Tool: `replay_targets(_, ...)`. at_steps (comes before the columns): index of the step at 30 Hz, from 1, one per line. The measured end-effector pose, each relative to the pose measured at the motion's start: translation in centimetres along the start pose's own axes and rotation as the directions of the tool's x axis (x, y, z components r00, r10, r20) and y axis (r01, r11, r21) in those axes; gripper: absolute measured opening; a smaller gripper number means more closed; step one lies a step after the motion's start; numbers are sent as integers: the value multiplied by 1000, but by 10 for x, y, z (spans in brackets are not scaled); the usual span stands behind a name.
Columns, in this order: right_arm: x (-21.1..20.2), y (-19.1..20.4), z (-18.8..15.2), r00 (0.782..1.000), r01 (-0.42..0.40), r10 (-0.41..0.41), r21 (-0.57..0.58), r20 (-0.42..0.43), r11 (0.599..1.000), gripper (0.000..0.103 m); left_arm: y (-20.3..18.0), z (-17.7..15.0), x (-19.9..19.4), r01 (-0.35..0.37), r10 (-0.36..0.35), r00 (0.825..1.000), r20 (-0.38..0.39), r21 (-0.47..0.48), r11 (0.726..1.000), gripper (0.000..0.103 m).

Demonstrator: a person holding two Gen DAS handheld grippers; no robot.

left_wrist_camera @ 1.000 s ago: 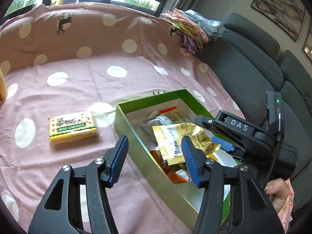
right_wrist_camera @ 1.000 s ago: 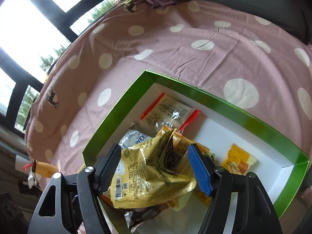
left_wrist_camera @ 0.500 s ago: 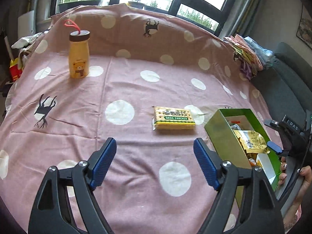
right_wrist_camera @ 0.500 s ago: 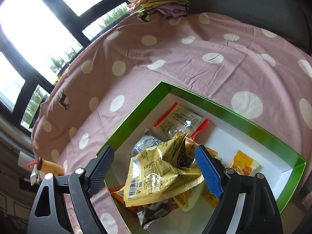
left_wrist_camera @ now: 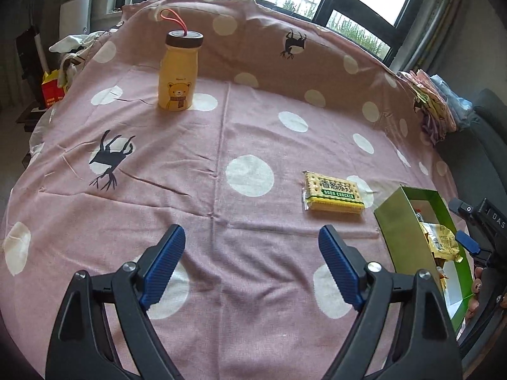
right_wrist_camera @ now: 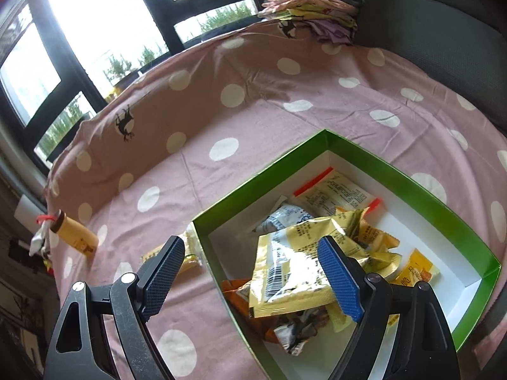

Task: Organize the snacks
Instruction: 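Move the right tool to the soda cracker pack and close on it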

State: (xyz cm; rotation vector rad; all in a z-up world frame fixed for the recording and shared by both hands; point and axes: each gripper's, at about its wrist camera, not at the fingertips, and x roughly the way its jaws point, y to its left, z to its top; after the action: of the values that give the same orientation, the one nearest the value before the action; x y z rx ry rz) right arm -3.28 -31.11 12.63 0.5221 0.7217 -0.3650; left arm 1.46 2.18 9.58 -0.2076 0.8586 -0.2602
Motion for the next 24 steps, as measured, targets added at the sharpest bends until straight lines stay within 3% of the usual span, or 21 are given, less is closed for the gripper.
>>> replay_targets(7, 7, 45, -14, 1000, -17, 14, -124, -21, 992, 86, 13, 2, 6, -26, 26, 999, -30, -16, 1000, 87)
replay_targets(11, 19, 78, -21, 990, -133, 120, -180, -79, 975, 86, 12, 8, 19, 24, -26, 998, -61, -32, 999, 87)
replay_targets(14, 46, 104, -21, 959, -236, 196, -195, -205, 952, 86, -1, 21, 39, 105, -107, 990, -88, -29, 994, 87)
replay_targets(17, 81, 123, -17, 913, -311, 247, -162, -325, 937, 86, -14, 29, 64, 151, -156, 979, -128, -54, 987, 86)
replay_targets(19, 105, 128, -14, 901, -294, 227, -136, -370, 946, 86, -23, 33, 83, 181, -189, 969, -161, -62, 981, 85)
replay_targets(21, 126, 131, -14, 901, -245, 173, -139, -397, 959, 86, -32, 35, 103, 183, -189, 959, -212, -49, 982, 76)
replay_targets(24, 144, 132, -15, 929, -146, 66, -198, -365, 969, 86, -38, 38, 121, 184, -193, 952, -237, -61, 981, 72)
